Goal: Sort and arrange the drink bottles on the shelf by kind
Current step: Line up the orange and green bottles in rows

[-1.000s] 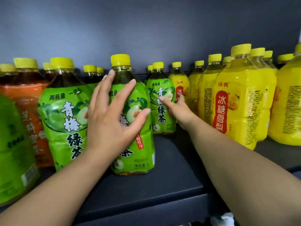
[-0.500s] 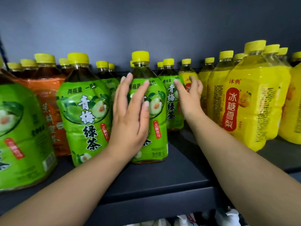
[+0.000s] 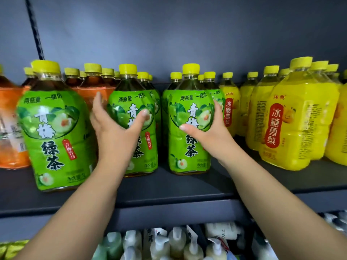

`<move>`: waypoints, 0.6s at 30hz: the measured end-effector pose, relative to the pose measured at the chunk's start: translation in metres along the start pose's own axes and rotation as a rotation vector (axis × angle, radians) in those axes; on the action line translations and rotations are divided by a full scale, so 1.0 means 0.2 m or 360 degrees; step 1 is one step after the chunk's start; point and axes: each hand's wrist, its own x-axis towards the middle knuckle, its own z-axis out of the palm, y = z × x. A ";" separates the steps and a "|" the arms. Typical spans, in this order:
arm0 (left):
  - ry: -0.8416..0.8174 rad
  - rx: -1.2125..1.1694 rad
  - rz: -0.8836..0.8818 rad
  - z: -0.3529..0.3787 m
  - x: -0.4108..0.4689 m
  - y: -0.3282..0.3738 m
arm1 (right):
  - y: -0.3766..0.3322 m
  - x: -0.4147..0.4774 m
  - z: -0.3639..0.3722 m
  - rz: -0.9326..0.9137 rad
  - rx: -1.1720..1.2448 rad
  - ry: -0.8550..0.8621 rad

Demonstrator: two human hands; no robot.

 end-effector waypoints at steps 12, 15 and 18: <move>-0.0177 0.0044 -0.0094 0.08 -0.02 0.04 | 0.09 0.04 -0.27 0.0080 0.0188 0.0105; -0.0228 -0.0074 -0.0077 0.19 -0.05 0.08 | 0.13 0.08 -0.31 0.0133 0.0201 0.0142; -0.0364 -0.0199 -0.0120 0.31 -0.07 0.11 | 0.15 0.12 -0.31 0.0171 0.0200 0.0130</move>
